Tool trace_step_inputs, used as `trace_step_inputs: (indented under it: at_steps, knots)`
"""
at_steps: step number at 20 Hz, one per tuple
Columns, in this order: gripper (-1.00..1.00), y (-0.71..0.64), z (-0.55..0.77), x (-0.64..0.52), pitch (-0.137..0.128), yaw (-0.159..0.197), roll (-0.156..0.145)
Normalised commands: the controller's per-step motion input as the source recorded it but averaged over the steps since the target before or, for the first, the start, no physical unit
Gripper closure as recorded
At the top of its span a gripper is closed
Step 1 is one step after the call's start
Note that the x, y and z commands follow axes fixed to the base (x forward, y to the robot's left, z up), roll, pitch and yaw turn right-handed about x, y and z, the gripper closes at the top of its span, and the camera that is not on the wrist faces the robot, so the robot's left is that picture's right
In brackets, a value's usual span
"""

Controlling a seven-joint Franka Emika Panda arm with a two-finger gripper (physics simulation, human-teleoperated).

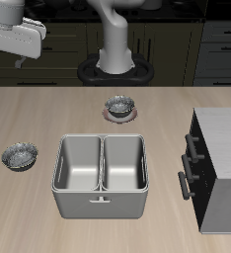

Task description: Pick up the bowl on the table and place it on top of the white cabinet

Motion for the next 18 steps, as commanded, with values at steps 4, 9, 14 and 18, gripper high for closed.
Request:
trace_step_inputs:
  at_steps: [4, 9, 14, 18]
  knots:
    - [-1.00, -0.02, -0.28, 0.07, 0.026, 0.002, -0.006]
    - [-1.00, -0.07, -0.29, 0.11, 0.020, 0.021, -0.013]
    - [-1.00, -0.10, -0.29, 0.06, -0.001, -0.011, -0.021]
    - [-1.00, -0.07, -0.34, 0.06, 0.015, -0.036, -0.011]
